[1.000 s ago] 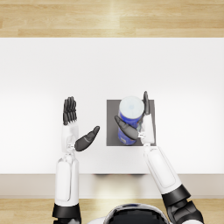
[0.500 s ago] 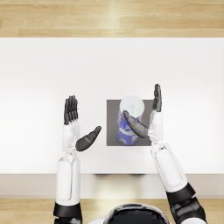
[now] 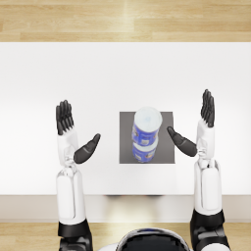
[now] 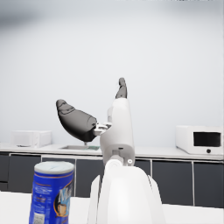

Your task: Pick up the blue can on the left and place it in the middle, then pick up the blue can on the right and place it on top of the can in the middle

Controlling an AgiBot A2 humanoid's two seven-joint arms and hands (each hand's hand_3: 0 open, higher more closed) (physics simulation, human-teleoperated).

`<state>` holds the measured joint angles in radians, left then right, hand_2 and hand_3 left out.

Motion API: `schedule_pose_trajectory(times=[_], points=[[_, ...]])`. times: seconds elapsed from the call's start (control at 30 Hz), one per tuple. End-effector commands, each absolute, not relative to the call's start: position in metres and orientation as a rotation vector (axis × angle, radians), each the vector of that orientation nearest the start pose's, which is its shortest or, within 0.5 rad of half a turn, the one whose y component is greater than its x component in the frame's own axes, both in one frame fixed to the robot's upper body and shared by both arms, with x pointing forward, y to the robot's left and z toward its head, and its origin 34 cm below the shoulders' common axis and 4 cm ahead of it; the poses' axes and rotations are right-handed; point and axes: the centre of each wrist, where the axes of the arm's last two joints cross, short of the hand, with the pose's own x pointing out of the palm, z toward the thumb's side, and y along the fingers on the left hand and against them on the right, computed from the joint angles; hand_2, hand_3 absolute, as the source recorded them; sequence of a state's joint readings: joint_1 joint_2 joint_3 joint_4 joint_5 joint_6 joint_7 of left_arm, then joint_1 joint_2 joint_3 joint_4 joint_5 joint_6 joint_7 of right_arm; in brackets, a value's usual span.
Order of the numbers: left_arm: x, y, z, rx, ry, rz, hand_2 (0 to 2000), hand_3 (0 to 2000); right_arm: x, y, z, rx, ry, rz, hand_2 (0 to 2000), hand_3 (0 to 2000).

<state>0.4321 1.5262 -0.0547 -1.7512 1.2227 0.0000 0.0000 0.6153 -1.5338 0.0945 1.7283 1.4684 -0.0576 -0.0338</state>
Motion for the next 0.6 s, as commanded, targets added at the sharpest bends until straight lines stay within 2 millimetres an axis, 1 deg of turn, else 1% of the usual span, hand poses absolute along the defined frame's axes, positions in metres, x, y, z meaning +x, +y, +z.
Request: schedule_pose_trajectory(times=[0.03,0.17,0.27,0.3,0.4,0.6], points=[[0.282,0.216,0.274,0.251,-0.726,-1.505,0,0,0.294,-0.19,0.325,-0.52,-0.642,1.476,0,0],[0.28,0.226,0.264,0.222,-0.71,-1.463,0,0,0.295,-0.207,0.314,-0.502,-0.629,1.445,0,0],[0.279,0.228,0.257,0.201,-0.696,-1.453,0,0,0.296,-0.209,0.304,-0.478,-0.607,1.448,0,0],[0.28,0.225,0.258,0.205,-0.696,-1.467,0,0,0.295,-0.203,0.306,-0.491,-0.612,1.467,0,0],[0.279,0.227,0.254,0.193,-0.689,-1.458,0,0,0.296,-0.207,0.301,-0.476,-0.601,1.459,0,0],[0.279,0.228,0.252,0.188,-0.686,-1.453,0,0,0.296,-0.208,0.299,-0.468,-0.596,1.454,0,0]])
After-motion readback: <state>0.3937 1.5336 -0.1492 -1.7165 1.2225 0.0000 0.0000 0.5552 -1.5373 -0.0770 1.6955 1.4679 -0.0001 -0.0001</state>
